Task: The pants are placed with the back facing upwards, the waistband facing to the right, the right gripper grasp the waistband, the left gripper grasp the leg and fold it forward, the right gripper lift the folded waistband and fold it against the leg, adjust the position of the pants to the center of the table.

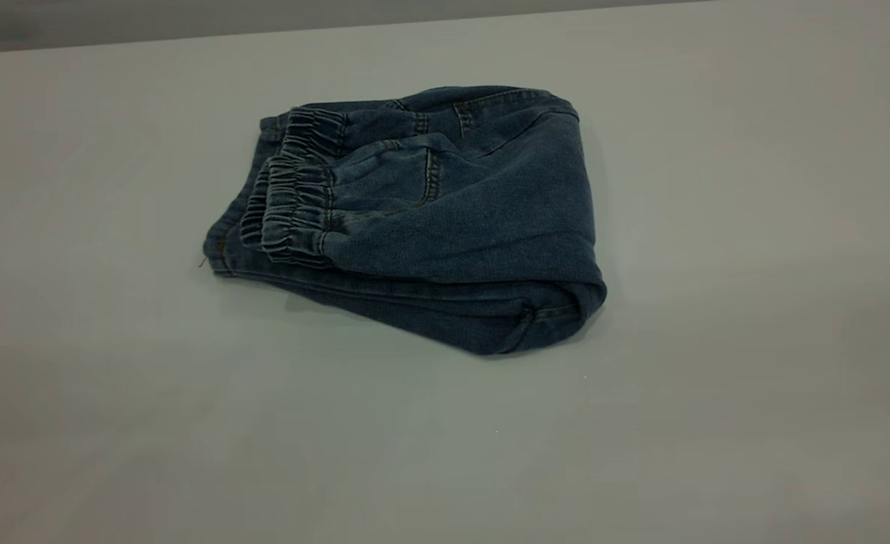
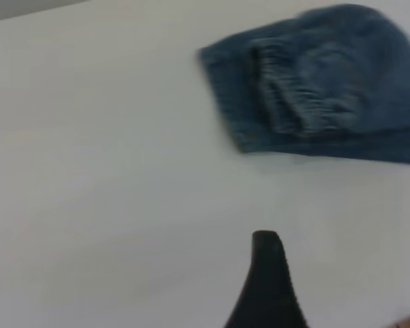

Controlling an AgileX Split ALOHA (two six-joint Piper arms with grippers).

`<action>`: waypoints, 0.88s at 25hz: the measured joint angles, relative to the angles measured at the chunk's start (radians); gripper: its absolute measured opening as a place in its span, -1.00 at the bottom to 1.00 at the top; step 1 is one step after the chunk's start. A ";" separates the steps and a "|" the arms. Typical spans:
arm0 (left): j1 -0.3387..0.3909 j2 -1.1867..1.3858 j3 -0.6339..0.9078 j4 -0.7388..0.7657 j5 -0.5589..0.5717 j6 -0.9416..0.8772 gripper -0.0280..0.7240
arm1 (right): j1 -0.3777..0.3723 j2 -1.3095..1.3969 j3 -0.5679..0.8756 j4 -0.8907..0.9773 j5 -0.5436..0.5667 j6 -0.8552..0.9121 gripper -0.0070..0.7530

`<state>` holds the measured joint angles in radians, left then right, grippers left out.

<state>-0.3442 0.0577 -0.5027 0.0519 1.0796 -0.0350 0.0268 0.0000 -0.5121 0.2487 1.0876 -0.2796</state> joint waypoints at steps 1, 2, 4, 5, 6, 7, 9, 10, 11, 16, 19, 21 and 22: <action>0.044 0.000 0.000 0.000 0.000 0.000 0.41 | 0.025 0.000 0.000 0.000 0.000 0.000 0.56; 0.086 0.000 0.000 0.000 0.000 0.000 0.41 | 0.050 0.000 0.000 0.002 0.000 0.000 0.56; 0.156 -0.001 0.000 0.000 0.000 0.000 0.41 | 0.089 0.000 0.000 0.006 0.000 0.000 0.56; 0.189 -0.001 0.000 0.000 0.000 0.000 0.41 | 0.102 0.000 0.000 0.006 0.000 0.000 0.56; 0.219 -0.001 0.000 0.000 0.000 0.000 0.41 | 0.105 0.000 0.000 0.006 0.000 0.000 0.56; 0.242 -0.004 0.000 0.000 0.000 0.000 0.41 | 0.103 0.000 0.000 0.006 0.001 0.000 0.56; 0.283 -0.023 0.000 0.000 -0.001 0.000 0.41 | 0.091 0.000 0.000 0.014 0.002 0.000 0.56; 0.292 -0.036 0.000 0.000 -0.001 0.000 0.41 | 0.081 0.000 0.000 0.016 0.002 0.000 0.56; 0.294 -0.052 0.000 0.000 -0.001 0.000 0.41 | 0.073 0.000 0.000 0.016 0.002 0.000 0.56; 0.293 -0.058 -0.001 0.000 0.001 0.000 0.41 | 0.054 0.000 0.000 0.020 0.002 0.000 0.56; 0.293 -0.058 -0.001 0.000 0.000 0.000 0.41 | 0.053 0.000 0.000 0.018 0.002 0.000 0.56; 0.293 -0.058 -0.001 0.000 0.000 0.000 0.41 | 0.053 0.000 0.000 0.019 0.002 0.000 0.56; 0.293 -0.058 -0.001 0.000 0.000 0.000 0.41 | 0.053 0.000 0.000 0.019 0.002 0.000 0.56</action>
<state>-0.0515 0.0000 -0.5041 0.0517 1.0793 -0.0350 0.0797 0.0000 -0.5121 0.2682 1.0893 -0.2796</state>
